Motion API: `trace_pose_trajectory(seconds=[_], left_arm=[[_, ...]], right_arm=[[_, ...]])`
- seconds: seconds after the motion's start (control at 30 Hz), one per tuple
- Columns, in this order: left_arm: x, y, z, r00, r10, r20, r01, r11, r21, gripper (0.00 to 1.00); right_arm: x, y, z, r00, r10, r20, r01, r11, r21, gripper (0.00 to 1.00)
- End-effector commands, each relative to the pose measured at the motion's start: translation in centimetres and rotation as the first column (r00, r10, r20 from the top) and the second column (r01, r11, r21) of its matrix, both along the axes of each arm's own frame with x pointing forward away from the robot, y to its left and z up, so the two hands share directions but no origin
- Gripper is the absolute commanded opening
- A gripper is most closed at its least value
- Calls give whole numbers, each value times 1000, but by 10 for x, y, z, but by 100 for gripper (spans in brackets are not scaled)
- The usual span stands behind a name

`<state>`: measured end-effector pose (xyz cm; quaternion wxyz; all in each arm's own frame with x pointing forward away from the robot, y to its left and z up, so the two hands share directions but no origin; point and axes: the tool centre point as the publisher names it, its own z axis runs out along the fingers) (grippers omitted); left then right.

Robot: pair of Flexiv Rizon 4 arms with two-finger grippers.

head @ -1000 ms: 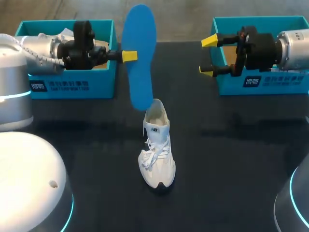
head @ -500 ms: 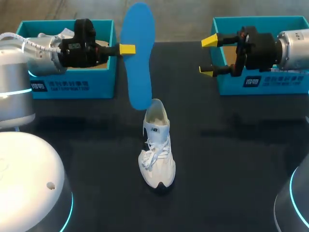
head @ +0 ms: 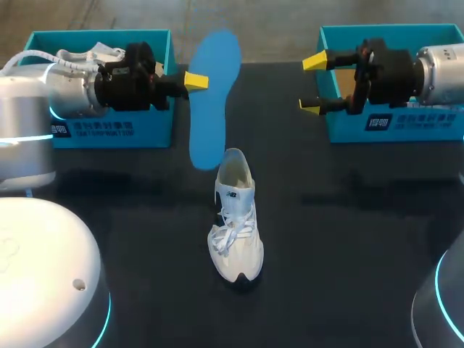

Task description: Take the shoe out of the shoebox, open the shoe tongue, remove and reinsert the insole, then place the shoe into the shoebox

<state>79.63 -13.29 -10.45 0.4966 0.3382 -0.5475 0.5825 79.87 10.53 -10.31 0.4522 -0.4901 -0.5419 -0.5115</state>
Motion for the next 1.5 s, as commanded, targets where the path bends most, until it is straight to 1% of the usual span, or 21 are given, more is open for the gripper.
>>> trace_pose_trajectory(seconds=[0.03, 0.07, 0.13, 0.23, 0.3, 0.33, 0.4, 0.57, 0.67, 0.83, 0.9, 1.0, 1.03, 1.17, 1.33, 1.4, 1.5], left_arm=[[2, -1, -3, 1000, -11, -8, 11, 1000, -3, 0], [2, -2, -4, 999, -20, -39, 20, 1000, -6, 0], [1, -2, -4, 999, -20, -42, 20, 1000, 5, 0], [0, -3, -5, 997, -27, -73, 28, 1000, 12, 0], [0, -3, -5, 995, -26, -93, 28, 999, 17, 0], [-1, -4, -5, 994, -25, -106, 27, 999, 17, 0], [-1, -4, -5, 991, -20, -132, 23, 999, 26, 0], [-2, -4, -4, 981, -15, -191, 19, 1000, 19, 0], [-2, -4, -3, 981, -12, -192, 18, 1000, 25, 0], [-2, -6, -5, 981, 8, -196, -2, 999, 33, 0], [-2, -6, -5, 981, 8, -196, -2, 999, 33, 0], [-2, -6, -5, 981, 8, -196, -2, 999, 33, 0], [-2, -6, -5, 981, 8, -196, -2, 999, 33, 0], [-2, -6, -5, 981, 8, -196, -2, 999, 33, 0], [-2, -6, -5, 981, 8, -196, -2, 999, 33, 0], [-2, -6, -5, 981, 8, -196, -2, 999, 33, 0], [-2, -6, -5, 981, 8, -196, -2, 999, 33, 0]], right_arm=[[-5, 4, 29, 1000, -9, -10, 7, 991, -135, 100], [-6, 7, 35, 1000, -11, -15, 8, 983, -184, 100], [-8, 11, 45, 1000, -24, -14, 20, 972, -236, 100], [-9, 16, 58, 998, -55, -22, 43, 933, -357, 100], [-10, 19, 64, 997, -71, -23, 55, 911, -409, 100], [-10, 21, 69, 997, -79, -18, 62, 888, -455, 100], [-13, 28, 78, 996, -87, -10, 70, 855, -514, 100], [-16, 37, 96, 996, -86, 19, 79, 777, -624, 100], [-18, 42, 106, 995, -91, 36, 92, 738, -668, 100], [-22, 52, 118, 991, -113, 69, 126, 645, -753, 100], [-24, 55, 122, 990, -113, 79, 133, 623, -771, 100], [-26, 61, 128, 988, -113, 102, 148, 563, -813, 100], [-27, 63, 129, 988, -113, 109, 153, 553, -819, 100], [-29, 71, 134, 987, -101, 127, 161, 502, -850, 100], [-30, 83, 139, 987, -73, 146, 163, 418, -894, 100], [-30, 87, 141, 986, -67, 155, 169, 398, -902, 100], [-30, 92, 142, 984, -57, 167, 176, 346, -922, 100]])
